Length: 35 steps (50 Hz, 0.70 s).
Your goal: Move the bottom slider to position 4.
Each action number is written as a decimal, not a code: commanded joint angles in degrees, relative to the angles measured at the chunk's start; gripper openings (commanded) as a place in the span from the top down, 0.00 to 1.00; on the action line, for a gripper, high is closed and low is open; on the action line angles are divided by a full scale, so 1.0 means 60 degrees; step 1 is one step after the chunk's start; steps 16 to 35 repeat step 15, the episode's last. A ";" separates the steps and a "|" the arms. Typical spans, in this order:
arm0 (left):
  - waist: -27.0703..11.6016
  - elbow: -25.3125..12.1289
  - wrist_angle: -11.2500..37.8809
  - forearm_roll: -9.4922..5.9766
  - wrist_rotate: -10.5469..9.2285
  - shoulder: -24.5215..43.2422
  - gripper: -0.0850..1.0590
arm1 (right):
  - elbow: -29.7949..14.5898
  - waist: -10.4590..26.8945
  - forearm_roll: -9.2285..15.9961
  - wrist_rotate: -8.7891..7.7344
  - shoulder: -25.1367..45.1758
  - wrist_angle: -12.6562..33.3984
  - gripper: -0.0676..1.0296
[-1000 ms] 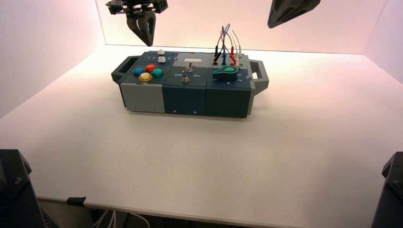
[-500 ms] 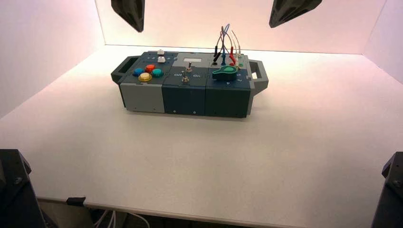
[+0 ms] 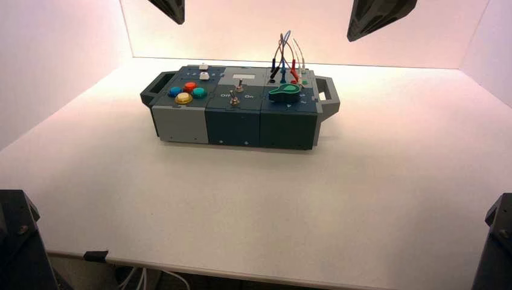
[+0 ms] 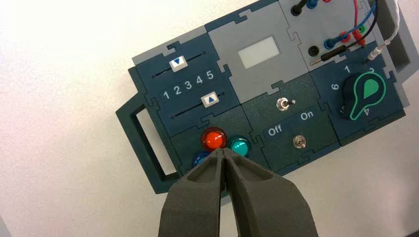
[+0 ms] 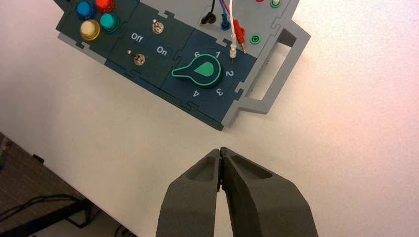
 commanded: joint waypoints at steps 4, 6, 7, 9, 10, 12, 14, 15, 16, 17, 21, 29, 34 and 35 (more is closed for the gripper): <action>-0.0029 -0.0103 -0.0088 -0.0015 0.0044 -0.0249 0.95 | -0.0117 -0.0015 -0.0015 -0.0015 -0.0190 -0.0059 0.96; -0.0029 -0.0103 -0.0088 -0.0015 0.0044 -0.0249 0.95 | -0.0117 -0.0029 -0.0015 -0.0015 -0.0190 -0.0044 0.96; -0.0029 -0.0103 -0.0073 -0.0015 0.0044 -0.0249 0.95 | -0.0132 -0.0015 -0.0015 -0.0029 -0.0190 -0.0044 0.96; -0.0029 -0.0103 -0.0088 0.0000 0.0059 -0.0249 0.95 | -0.0146 -0.0015 -0.0015 -0.0015 -0.0190 -0.0059 0.96; -0.0029 -0.0103 -0.0088 0.0000 0.0044 -0.0249 0.95 | -0.0146 -0.0015 -0.0015 -0.0029 -0.0190 -0.0044 0.96; -0.0029 -0.0103 -0.0088 0.0000 0.0059 -0.0249 0.95 | -0.0146 -0.0015 -0.0029 -0.0015 -0.0190 -0.0044 0.96; -0.0015 -0.0103 -0.0073 0.0000 0.0044 -0.0234 0.95 | -0.0146 -0.0015 -0.0015 -0.0015 -0.0205 -0.0059 0.96; -0.0015 -0.0103 -0.0073 0.0000 0.0044 -0.0234 0.95 | -0.0146 -0.0015 -0.0015 -0.0015 -0.0205 -0.0059 0.96; -0.0015 -0.0103 -0.0073 0.0000 0.0044 -0.0234 0.95 | -0.0146 -0.0015 -0.0015 -0.0015 -0.0205 -0.0059 0.96; -0.0015 -0.0103 -0.0073 0.0000 0.0044 -0.0234 0.95 | -0.0146 -0.0015 -0.0015 -0.0015 -0.0205 -0.0059 0.96; -0.0015 -0.0103 -0.0073 0.0000 0.0044 -0.0234 0.95 | -0.0146 -0.0015 -0.0015 -0.0015 -0.0205 -0.0059 0.96; -0.0015 -0.0103 -0.0073 0.0000 0.0044 -0.0234 0.95 | -0.0146 -0.0015 -0.0015 -0.0015 -0.0205 -0.0059 0.96; -0.0015 -0.0103 -0.0073 0.0000 0.0044 -0.0234 0.95 | -0.0146 -0.0015 -0.0015 -0.0015 -0.0205 -0.0059 0.96; -0.0015 -0.0103 -0.0073 0.0000 0.0044 -0.0234 0.95 | -0.0146 -0.0015 -0.0015 -0.0015 -0.0205 -0.0059 0.96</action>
